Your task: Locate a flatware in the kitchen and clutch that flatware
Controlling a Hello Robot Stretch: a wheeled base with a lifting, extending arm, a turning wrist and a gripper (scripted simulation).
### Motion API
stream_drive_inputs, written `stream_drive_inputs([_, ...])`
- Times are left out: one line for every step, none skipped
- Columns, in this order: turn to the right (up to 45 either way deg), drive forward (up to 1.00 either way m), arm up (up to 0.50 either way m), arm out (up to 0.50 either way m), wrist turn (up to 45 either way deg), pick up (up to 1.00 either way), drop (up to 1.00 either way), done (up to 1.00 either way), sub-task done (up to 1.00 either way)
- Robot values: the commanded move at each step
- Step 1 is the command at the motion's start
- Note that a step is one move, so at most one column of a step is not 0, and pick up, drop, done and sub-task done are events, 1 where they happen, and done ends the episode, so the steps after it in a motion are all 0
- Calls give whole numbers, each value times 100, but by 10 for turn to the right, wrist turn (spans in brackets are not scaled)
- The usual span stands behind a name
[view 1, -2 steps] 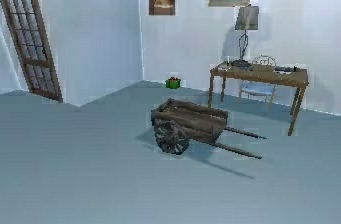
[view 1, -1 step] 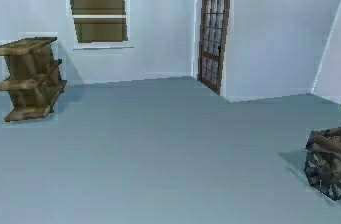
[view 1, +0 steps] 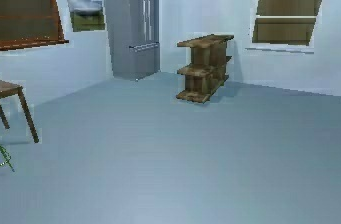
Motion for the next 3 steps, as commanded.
stream_drive_inputs([-450, 0, 0, 0, 0, 0, 0, 0, 0])
stream_drive_inputs([-180, 0, 0, 0, 0, 0, 0, 0, 0])
stream_drive_inputs([0, 100, 0, 0, 0, 0, 0, 0, 0])
